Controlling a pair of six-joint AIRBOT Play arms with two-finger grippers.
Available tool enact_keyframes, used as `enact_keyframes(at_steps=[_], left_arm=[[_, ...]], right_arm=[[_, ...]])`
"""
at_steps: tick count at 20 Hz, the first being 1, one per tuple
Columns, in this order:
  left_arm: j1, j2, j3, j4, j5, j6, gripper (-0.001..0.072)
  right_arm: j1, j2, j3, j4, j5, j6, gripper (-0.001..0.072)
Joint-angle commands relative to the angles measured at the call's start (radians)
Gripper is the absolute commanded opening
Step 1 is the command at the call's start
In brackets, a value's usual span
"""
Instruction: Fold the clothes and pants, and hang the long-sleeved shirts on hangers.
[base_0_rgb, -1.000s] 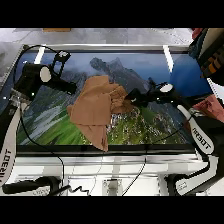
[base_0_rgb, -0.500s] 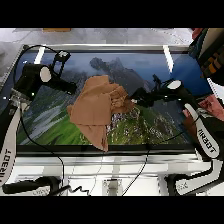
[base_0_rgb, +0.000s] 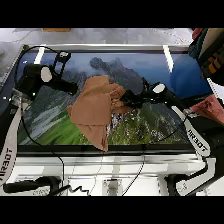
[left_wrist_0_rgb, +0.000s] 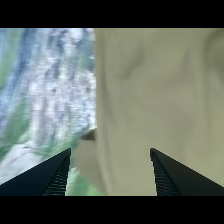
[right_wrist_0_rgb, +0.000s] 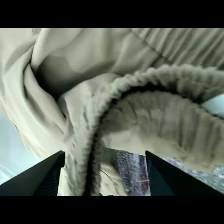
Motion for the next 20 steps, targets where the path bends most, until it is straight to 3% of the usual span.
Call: enact_keyframes(at_steps=[1, 3, 4, 5, 6, 7, 15, 17, 20], left_arm=[[-0.004, -0.042, -0.001, -0.119, -0.007, 0.000, 0.0528], [-0.014, -0.085, -0.001, -0.156, -0.008, 0.001, 0.0528], [-0.020, -0.103, -0.001, -0.164, -0.008, 0.000, 0.0528], [-0.028, -0.121, -0.001, -0.170, -0.016, 0.000, 0.0529], [-0.041, -0.133, -0.001, -0.170, -0.029, 0.000, 0.0529], [-0.057, -0.140, -0.001, -0.170, -0.047, 0.000, 0.0529], [-0.340, -0.139, -0.005, -0.106, -0.069, 0.045, 0.0521], [-0.396, -0.108, -0.061, -0.071, -0.065, 0.033, 0.0377], [-0.417, 0.066, -0.310, -0.071, 0.042, -0.024, 0.0357]], right_arm=[[0.024, -0.007, 0.001, 0.027, -0.032, 0.036, 0.0588], [0.041, -0.007, 0.001, 0.027, -0.034, 0.054, 0.0525], [0.047, -0.007, 0.001, 0.026, -0.045, 0.054, 0.0460], [0.048, -0.007, 0.001, 0.026, -0.062, 0.053, 0.0311], [0.048, -0.006, 0.001, 0.026, -0.075, 0.053, 0.0094], [0.046, -0.006, 0.002, 0.026, -0.089, 0.053, 0.0027], [0.044, -0.006, 0.003, 0.018, -0.098, 0.053, 0.0028], [0.044, -0.006, 0.003, -0.001, -0.109, 0.053, 0.0028], [0.044, -0.006, 0.003, -0.002, -0.116, 0.053, 0.0028]])
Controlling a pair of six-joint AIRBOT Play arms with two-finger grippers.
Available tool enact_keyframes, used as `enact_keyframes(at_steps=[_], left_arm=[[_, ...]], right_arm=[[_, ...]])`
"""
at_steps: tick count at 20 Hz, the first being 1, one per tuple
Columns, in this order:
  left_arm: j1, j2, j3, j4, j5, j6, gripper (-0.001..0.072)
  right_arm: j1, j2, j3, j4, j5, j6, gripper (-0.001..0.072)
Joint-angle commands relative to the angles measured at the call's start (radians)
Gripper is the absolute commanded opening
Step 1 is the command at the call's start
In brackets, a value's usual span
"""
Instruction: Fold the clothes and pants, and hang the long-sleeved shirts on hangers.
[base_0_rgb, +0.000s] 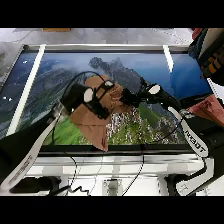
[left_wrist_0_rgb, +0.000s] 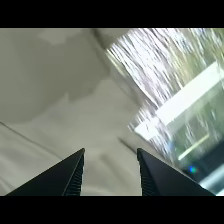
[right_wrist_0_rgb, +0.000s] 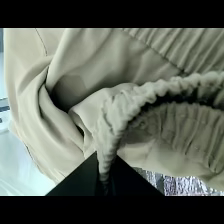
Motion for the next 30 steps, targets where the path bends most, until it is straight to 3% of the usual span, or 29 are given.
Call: enact_keyframes(at_steps=[1, 3, 4, 5, 6, 10, 13, 21, 24, 28, 30], left_arm=[[-0.041, 0.198, -0.267, 0.027, 0.188, -0.039, 0.0357], [-0.040, 0.320, -0.423, 0.029, 0.409, -0.012, 0.0405], [-0.049, 0.343, -0.467, 0.030, 0.500, 0.045, 0.0605], [-0.060, 0.340, -0.482, 0.030, 0.552, 0.116, 0.0647], [-0.071, 0.321, -0.482, 0.030, 0.585, 0.172, 0.0631], [-0.109, 0.206, -0.482, 0.030, 0.626, 0.183, 0.0632], [-0.161, 0.146, -0.481, 0.058, 0.635, 0.239, 0.0631], [-0.200, 0.029, -0.481, 0.116, 0.663, 0.240, 0.0630], [-0.200, 0.003, -0.481, 0.117, 0.742, 0.240, 0.0499], [-0.185, -0.007, -0.481, 0.147, 0.816, 0.239, 0.0448], [-0.174, -0.017, -0.481, 0.154, 0.817, 0.239, 0.0328]], right_arm=[[0.001, 0.000, 0.001, -0.008, -0.007, 0.000, 0.0028], [0.001, 0.000, 0.001, -0.007, -0.007, 0.000, 0.0028], [0.001, 0.000, 0.001, -0.007, -0.008, 0.000, 0.0028], [0.001, 0.000, 0.001, -0.007, -0.008, 0.000, 0.0028], [0.001, 0.000, 0.001, -0.007, -0.008, 0.000, 0.0028], [0.001, 0.000, 0.001, -0.009, -0.016, 0.000, 0.0028], [0.001, 0.000, 0.001, -0.013, -0.037, 0.000, 0.0028], [0.001, 0.000, 0.001, -0.013, -0.042, 0.000, 0.0028], [0.001, 0.001, 0.001, -0.013, -0.042, 0.000, 0.0029], [0.001, 0.001, 0.001, -0.013, -0.041, 0.000, 0.0028], [0.001, 0.001, 0.001, -0.013, -0.041, 0.000, 0.0028]])
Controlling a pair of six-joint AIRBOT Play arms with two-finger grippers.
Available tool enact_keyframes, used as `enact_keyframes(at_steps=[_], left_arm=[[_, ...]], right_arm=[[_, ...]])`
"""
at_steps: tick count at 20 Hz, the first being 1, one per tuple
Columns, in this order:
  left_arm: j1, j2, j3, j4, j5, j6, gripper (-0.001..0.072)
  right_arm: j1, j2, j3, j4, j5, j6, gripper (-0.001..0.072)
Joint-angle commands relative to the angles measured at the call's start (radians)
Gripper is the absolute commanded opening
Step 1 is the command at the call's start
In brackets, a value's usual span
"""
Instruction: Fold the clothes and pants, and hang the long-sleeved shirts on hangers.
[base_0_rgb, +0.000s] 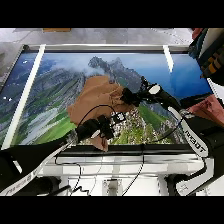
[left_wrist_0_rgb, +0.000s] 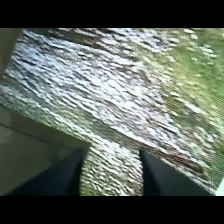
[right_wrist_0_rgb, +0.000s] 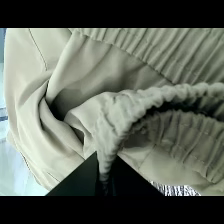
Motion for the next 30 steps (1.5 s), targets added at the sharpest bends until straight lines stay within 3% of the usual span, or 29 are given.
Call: enact_keyframes(at_steps=[1, 2, 3, 10, 13, 14, 15, 16, 17, 23, 30], left_arm=[[0.011, -0.016, 0.000, 0.020, 0.034, -0.001, 0.0222], [0.011, -0.016, 0.000, 0.020, 0.046, -0.001, 0.0076], [0.011, -0.016, 0.003, 0.019, 0.068, -0.012, 0.0026], [0.147, 0.058, 0.154, 0.019, 0.103, -0.242, 0.0023], [0.201, 0.078, 0.170, 0.016, -0.047, -0.269, 0.0026], [0.189, 0.074, 0.170, 0.016, -0.151, -0.246, 0.0059], [0.166, 0.068, 0.170, 0.016, -0.234, -0.205, 0.0287], [0.135, 0.060, 0.170, 0.016, -0.290, -0.165, 0.0658], [0.102, 0.051, 0.170, 0.016, -0.314, -0.142, 0.0694], [-0.047, -0.043, 0.170, 0.082, -0.303, -0.131, 0.0691], [-0.060, -0.104, 0.170, 0.087, -0.198, -0.135, 0.0686]], right_arm=[[0.001, 0.001, 0.001, 0.000, 0.000, 0.000, 0.0028], [0.001, 0.001, 0.001, 0.000, 0.000, 0.000, 0.0029], [0.001, 0.001, 0.001, 0.000, 0.000, 0.000, 0.0028], [-0.084, 0.048, 0.011, -0.015, 0.034, -0.001, 0.0028], [-0.141, 0.088, 0.011, -0.077, 0.079, 0.000, 0.0028], [-0.145, 0.090, 0.011, -0.084, 0.095, 0.000, 0.0028], [-0.142, 0.089, 0.011, -0.085, 0.106, -0.001, 0.0028], [-0.128, 0.088, 0.011, -0.093, 0.105, -0.001, 0.0028], [-0.111, 0.088, 0.011, -0.097, 0.097, -0.001, 0.0028], [-0.068, 0.088, 0.011, -0.097, 0.084, 0.000, 0.0028], [-0.069, 0.088, 0.011, -0.097, 0.085, 0.000, 0.0028]])
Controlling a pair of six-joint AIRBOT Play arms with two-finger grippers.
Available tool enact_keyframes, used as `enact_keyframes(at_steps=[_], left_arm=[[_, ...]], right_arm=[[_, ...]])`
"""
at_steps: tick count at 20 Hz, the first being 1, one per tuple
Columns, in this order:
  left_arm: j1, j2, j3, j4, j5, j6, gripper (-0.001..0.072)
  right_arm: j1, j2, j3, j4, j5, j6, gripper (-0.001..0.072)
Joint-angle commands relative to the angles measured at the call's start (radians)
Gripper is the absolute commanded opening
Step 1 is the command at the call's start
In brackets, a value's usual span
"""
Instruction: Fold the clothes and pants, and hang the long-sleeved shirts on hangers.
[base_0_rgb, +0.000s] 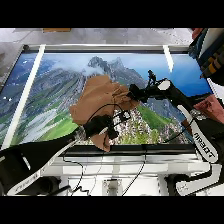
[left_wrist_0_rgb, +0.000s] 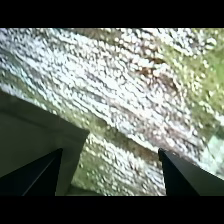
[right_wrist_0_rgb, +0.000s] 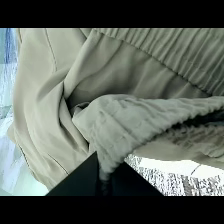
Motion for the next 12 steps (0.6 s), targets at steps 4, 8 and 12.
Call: enact_keyframes(at_steps=[4, 8, 12], left_arm=[[0.012, -0.060, -0.001, 0.087, 0.130, 0.002, 0.0490], [0.040, -0.052, 0.003, 0.096, 0.110, 0.000, 0.0100], [0.078, -0.038, 0.022, 0.109, 0.062, -0.010, 0.0026]], right_arm=[[0.001, 0.000, 0.001, 0.000, 0.002, 0.001, 0.0028], [0.001, 0.000, 0.001, 0.001, 0.003, 0.001, 0.0028], [0.001, 0.001, 0.001, 0.001, 0.003, 0.001, 0.0028]])
